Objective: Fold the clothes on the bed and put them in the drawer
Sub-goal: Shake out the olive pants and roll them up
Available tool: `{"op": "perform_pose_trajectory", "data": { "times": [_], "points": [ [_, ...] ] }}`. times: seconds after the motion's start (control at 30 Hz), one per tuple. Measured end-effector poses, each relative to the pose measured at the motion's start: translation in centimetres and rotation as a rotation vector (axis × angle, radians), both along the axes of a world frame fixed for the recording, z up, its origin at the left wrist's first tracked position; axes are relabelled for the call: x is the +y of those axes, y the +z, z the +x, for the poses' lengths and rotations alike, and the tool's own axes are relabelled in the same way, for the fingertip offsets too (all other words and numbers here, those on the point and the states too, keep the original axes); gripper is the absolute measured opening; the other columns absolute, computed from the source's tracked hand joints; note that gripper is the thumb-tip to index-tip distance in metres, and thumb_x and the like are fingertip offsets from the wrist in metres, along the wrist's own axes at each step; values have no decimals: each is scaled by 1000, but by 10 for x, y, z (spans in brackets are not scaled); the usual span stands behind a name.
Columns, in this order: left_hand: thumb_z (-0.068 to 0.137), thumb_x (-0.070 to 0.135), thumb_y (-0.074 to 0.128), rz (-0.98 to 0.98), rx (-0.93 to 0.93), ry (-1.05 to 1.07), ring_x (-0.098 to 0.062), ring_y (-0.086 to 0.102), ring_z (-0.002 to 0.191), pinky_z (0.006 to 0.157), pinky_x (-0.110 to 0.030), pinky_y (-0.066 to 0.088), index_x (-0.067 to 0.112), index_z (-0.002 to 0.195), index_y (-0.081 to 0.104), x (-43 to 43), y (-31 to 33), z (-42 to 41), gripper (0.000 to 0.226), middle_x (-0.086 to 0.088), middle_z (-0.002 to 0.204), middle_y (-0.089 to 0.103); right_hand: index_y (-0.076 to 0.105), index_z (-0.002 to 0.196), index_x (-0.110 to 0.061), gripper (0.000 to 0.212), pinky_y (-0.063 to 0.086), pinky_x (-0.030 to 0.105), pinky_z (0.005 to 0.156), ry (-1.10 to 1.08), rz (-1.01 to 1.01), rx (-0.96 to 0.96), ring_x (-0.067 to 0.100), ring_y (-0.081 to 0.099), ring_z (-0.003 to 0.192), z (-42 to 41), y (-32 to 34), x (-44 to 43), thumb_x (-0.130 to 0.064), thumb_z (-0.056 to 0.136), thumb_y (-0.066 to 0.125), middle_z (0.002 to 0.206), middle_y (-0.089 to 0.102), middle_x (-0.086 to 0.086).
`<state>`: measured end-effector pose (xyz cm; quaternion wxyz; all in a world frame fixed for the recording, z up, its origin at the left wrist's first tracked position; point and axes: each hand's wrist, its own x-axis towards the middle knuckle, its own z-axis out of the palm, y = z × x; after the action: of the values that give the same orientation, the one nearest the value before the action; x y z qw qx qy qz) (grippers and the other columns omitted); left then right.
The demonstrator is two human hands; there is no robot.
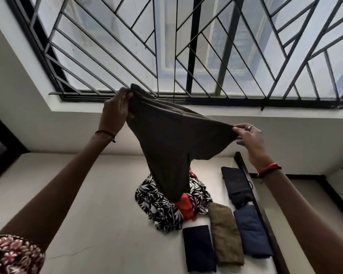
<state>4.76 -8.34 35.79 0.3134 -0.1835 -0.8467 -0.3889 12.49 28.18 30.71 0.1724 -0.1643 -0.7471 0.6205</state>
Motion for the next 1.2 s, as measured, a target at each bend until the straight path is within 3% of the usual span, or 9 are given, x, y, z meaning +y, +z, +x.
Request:
{"op": "perform_pose_trajectory", "data": {
  "times": [0.1,0.2,0.27,0.4,0.63,0.8,0.97,1.07,1.2],
  "points": [
    [99,32,35,-30,107,48,-28,68,64,52,-43,53,15,114,53,-23,10,10,29,-16,76,65,58,97,-14,6,51,18,51,6,144,86,10,63,67,0,9,-21,-12,94,54,85,62,2],
    [100,26,36,-96,183,78,-27,66,57,48,-35,50,9,115,54,-41,24,14,29,-17,66,63,50,103,-9,6,51,23,41,63,56,118,16,67,51,-10,11,-45,-13,98,48,86,62,4],
    [100,23,38,-154,193,110,-30,66,60,49,-30,47,6,113,55,-55,29,8,27,-18,65,64,48,102,-7,6,54,28,43,110,-10,99,21,67,51,-21,6,-61,-12,98,48,85,63,10],
    [98,14,44,-234,41,202,-43,65,81,70,-40,43,-1,112,58,-90,16,-21,25,-28,85,66,54,89,-9,8,59,30,55,188,-134,18,25,70,57,-55,-24,-93,-5,95,52,89,64,21],
    [99,11,43,-151,-247,381,-45,60,99,82,-38,41,-2,120,56,-138,-30,-62,29,-33,107,62,56,84,-4,10,58,21,60,307,-256,-96,17,69,61,-122,-67,-156,4,91,56,89,61,17],
    [100,15,41,-72,-220,497,-43,57,105,87,-41,37,0,121,56,-170,-15,-104,31,-30,113,61,58,82,-4,12,58,22,71,330,-268,-14,17,64,76,-173,-52,-190,6,89,57,84,60,10],
    [101,21,39,-17,-125,525,-43,56,106,86,-39,36,-3,119,54,-195,-9,-107,33,-28,115,61,62,93,1,5,58,25,73,330,-247,82,20,69,76,-197,-47,-210,0,88,62,88,66,16],
    [100,18,41,11,-102,511,-44,57,99,78,-39,36,-5,115,55,-204,-42,-84,31,-31,107,62,64,96,0,8,59,25,70,319,-172,93,21,70,74,-184,-70,-218,-3,88,63,89,68,17],
    [98,11,45,108,-184,497,-39,61,85,67,-29,31,-10,107,56,-223,-143,-33,26,-32,92,62,65,95,-4,9,59,25,72,365,-95,33,22,70,77,-154,-142,-225,0,87,63,92,69,21]
  ]
}}
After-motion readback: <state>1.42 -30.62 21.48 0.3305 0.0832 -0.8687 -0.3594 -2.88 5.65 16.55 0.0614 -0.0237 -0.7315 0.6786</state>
